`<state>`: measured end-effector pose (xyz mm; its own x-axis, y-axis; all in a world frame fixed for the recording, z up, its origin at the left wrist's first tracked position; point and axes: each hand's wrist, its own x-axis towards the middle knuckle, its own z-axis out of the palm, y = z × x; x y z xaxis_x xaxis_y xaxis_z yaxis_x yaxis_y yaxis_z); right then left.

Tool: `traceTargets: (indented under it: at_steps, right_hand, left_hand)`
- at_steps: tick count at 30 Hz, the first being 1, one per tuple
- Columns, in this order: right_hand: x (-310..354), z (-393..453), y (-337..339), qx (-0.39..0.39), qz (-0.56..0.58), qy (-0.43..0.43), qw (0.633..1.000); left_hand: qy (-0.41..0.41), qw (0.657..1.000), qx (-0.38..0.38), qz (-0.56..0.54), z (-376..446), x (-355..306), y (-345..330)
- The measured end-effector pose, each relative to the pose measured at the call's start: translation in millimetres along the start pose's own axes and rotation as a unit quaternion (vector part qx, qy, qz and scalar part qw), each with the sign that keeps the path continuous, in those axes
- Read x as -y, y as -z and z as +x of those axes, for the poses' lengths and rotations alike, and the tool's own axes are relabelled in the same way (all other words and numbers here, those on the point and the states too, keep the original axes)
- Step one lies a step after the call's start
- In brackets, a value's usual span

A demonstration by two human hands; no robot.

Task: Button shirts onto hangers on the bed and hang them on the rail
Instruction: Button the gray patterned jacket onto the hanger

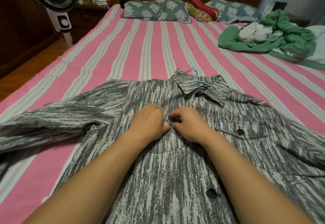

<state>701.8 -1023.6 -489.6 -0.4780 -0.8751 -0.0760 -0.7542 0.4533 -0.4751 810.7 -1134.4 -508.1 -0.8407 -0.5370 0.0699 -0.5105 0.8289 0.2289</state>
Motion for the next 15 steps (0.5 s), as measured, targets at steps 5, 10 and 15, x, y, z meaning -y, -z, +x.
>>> traceTargets:
  at_steps: [5,10,15]
  right_hand:
    - [-1.8,2.4,3.2,0.001,0.045,-0.007,0.999]
    - [-3.1,0.0,6.7,0.009,0.049,0.002,0.999]
    - [-4.0,2.0,1.9,-0.003,0.027,0.010,1.000]
  left_hand:
    - [-0.019,0.998,0.025,0.052,-5.5,4.8,2.0]
    - [0.026,0.995,-0.072,0.068,-2.9,-11.9,-5.2]
    - [0.035,0.996,-0.058,0.058,1.1,-17.0,-2.9]
